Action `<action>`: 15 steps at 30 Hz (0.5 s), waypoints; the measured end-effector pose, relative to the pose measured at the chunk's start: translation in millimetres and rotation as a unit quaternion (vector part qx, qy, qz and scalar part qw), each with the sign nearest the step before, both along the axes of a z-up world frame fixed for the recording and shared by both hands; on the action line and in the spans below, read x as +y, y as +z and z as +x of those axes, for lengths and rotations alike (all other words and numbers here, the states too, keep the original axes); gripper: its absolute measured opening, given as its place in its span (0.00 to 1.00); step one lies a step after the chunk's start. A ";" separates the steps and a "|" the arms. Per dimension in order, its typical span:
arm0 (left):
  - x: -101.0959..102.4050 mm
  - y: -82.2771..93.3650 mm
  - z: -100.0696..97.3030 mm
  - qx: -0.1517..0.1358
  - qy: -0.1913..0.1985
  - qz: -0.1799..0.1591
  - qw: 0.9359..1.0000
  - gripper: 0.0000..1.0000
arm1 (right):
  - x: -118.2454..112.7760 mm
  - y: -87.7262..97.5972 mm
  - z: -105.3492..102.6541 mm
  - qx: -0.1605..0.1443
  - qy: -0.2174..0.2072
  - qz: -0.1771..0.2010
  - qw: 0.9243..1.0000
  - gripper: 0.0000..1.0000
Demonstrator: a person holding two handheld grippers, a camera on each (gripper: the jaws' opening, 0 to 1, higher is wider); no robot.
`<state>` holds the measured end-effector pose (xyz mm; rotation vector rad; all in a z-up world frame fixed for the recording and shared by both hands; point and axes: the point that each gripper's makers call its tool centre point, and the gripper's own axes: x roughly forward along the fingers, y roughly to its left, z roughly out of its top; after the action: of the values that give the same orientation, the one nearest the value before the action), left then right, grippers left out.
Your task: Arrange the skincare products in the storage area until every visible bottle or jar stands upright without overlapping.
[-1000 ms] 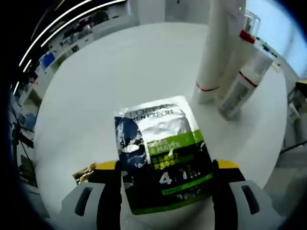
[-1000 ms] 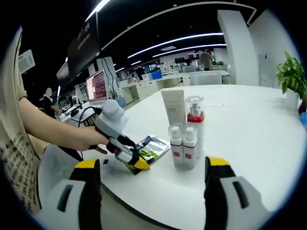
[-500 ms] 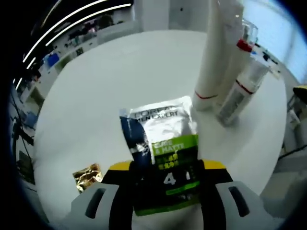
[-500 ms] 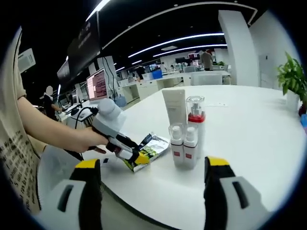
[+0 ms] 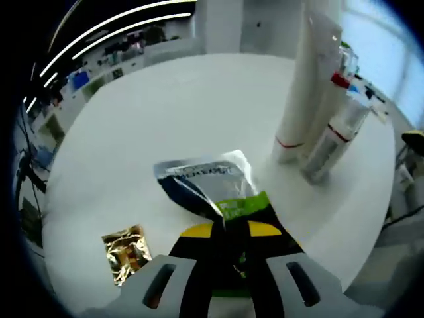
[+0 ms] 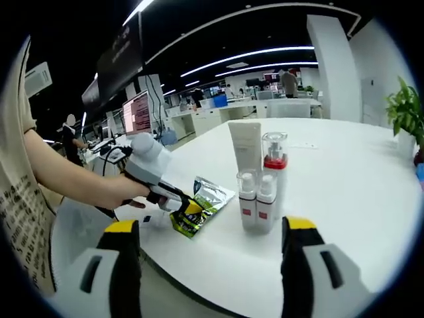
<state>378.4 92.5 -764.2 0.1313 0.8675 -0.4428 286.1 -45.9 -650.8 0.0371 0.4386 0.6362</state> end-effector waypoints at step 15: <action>7.0 23.1 -20.6 0.012 0.056 -0.107 0.993 0.00 | 6.5 -0.7 -3.7 -0.002 0.023 -0.007 1.000 0.87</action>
<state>357.8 99.5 -741.2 -0.1206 0.8406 -0.4300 282.3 -39.3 -651.5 0.0119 0.4406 0.6786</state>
